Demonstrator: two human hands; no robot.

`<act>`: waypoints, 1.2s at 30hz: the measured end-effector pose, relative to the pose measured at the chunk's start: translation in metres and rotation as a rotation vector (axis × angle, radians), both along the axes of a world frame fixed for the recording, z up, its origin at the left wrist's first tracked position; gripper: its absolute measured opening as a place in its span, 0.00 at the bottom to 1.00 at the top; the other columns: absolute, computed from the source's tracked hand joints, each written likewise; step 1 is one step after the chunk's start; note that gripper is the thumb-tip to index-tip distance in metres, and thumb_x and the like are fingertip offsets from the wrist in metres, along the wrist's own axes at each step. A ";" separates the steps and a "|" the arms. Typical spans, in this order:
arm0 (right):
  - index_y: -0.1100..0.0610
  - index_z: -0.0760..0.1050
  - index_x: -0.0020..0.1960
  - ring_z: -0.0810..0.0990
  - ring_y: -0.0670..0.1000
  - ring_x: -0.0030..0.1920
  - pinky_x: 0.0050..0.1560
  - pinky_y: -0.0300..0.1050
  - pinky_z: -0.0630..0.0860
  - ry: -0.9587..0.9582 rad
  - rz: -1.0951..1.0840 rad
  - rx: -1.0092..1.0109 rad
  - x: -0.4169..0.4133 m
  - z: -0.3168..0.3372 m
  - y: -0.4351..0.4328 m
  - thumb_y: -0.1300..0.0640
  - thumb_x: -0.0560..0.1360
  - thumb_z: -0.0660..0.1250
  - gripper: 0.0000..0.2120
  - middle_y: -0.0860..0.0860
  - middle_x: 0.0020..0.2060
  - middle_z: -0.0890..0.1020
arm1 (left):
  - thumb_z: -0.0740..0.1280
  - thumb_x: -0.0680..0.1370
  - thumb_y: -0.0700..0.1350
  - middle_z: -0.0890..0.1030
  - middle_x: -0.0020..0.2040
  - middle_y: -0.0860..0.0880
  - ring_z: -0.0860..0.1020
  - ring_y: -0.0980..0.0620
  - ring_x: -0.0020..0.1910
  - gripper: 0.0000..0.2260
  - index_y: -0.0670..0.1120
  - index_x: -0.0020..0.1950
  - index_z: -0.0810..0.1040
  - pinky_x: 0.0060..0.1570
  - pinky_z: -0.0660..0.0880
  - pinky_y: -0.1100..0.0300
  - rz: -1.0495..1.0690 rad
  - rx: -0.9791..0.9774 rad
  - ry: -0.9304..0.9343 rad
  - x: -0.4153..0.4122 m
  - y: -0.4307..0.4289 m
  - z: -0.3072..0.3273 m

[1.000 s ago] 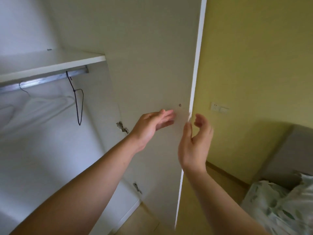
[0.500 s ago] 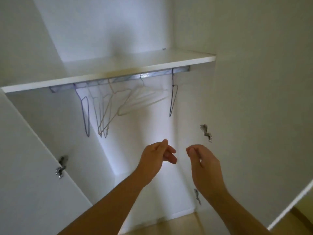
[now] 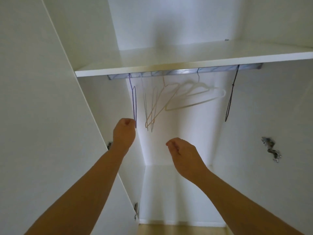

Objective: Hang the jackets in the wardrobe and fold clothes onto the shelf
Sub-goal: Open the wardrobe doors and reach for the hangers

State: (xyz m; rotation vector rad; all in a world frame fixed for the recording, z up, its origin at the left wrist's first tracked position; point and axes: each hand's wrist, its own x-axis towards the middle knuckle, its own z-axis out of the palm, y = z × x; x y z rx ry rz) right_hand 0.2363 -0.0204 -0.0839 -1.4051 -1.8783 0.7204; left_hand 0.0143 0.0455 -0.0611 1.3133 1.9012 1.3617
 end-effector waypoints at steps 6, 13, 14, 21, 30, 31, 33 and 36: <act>0.55 0.76 0.61 0.81 0.47 0.49 0.41 0.24 0.70 -0.077 0.006 -0.032 -0.043 0.015 0.055 0.49 0.85 0.54 0.15 0.49 0.50 0.82 | 0.61 0.83 0.49 0.74 0.37 0.46 0.74 0.45 0.38 0.16 0.41 0.40 0.72 0.47 0.73 0.54 0.057 -0.239 -0.133 -0.035 0.117 0.001; 0.51 0.73 0.64 0.81 0.44 0.47 0.41 0.25 0.70 -0.049 -0.068 -0.088 -0.069 0.012 0.096 0.46 0.85 0.53 0.15 0.47 0.51 0.82 | 0.52 0.86 0.46 0.77 0.63 0.35 0.77 0.37 0.61 0.20 0.36 0.72 0.69 0.57 0.75 0.49 0.072 -0.236 -0.069 -0.053 0.214 -0.031; 0.51 0.73 0.64 0.80 0.43 0.46 0.40 0.26 0.70 -0.035 -0.087 -0.094 -0.069 0.009 0.098 0.46 0.85 0.54 0.15 0.46 0.50 0.82 | 0.52 0.86 0.43 0.76 0.65 0.34 0.76 0.37 0.63 0.19 0.36 0.74 0.67 0.59 0.74 0.50 0.075 -0.211 -0.051 -0.055 0.225 -0.035; 0.49 0.74 0.64 0.80 0.40 0.40 0.38 0.25 0.70 0.021 -0.166 -0.145 -0.059 -0.007 0.101 0.47 0.85 0.56 0.13 0.44 0.48 0.83 | 0.57 0.85 0.45 0.85 0.45 0.49 0.84 0.52 0.42 0.13 0.42 0.59 0.79 0.44 0.78 0.59 -0.005 0.021 -0.336 -0.045 0.252 -0.034; 0.47 0.74 0.61 0.78 0.38 0.36 0.37 0.30 0.70 0.047 -0.223 -0.157 -0.038 -0.005 0.080 0.47 0.84 0.57 0.11 0.43 0.44 0.82 | 0.61 0.84 0.44 0.85 0.45 0.51 0.78 0.59 0.34 0.11 0.48 0.63 0.79 0.37 0.75 0.65 0.037 0.177 -0.440 -0.047 0.229 -0.012; 0.47 0.74 0.61 0.77 0.38 0.36 0.36 0.30 0.69 0.044 -0.228 -0.155 -0.037 -0.004 0.076 0.47 0.84 0.57 0.11 0.44 0.43 0.82 | 0.61 0.84 0.44 0.85 0.45 0.51 0.78 0.59 0.33 0.11 0.48 0.63 0.79 0.38 0.74 0.64 0.033 0.182 -0.459 -0.045 0.219 -0.011; 0.47 0.74 0.60 0.77 0.38 0.34 0.35 0.30 0.69 0.038 -0.235 -0.151 -0.035 -0.002 0.067 0.48 0.84 0.57 0.10 0.44 0.42 0.82 | 0.62 0.84 0.43 0.85 0.45 0.50 0.77 0.58 0.33 0.10 0.48 0.63 0.79 0.39 0.74 0.63 0.017 0.188 -0.505 -0.041 0.199 -0.011; 0.47 0.74 0.60 0.77 0.37 0.36 0.36 0.29 0.68 0.004 -0.237 -0.148 -0.034 -0.001 0.051 0.47 0.84 0.56 0.11 0.42 0.43 0.81 | 0.63 0.83 0.42 0.85 0.43 0.50 0.76 0.58 0.32 0.09 0.47 0.62 0.80 0.38 0.74 0.62 0.016 0.189 -0.606 -0.032 0.161 -0.013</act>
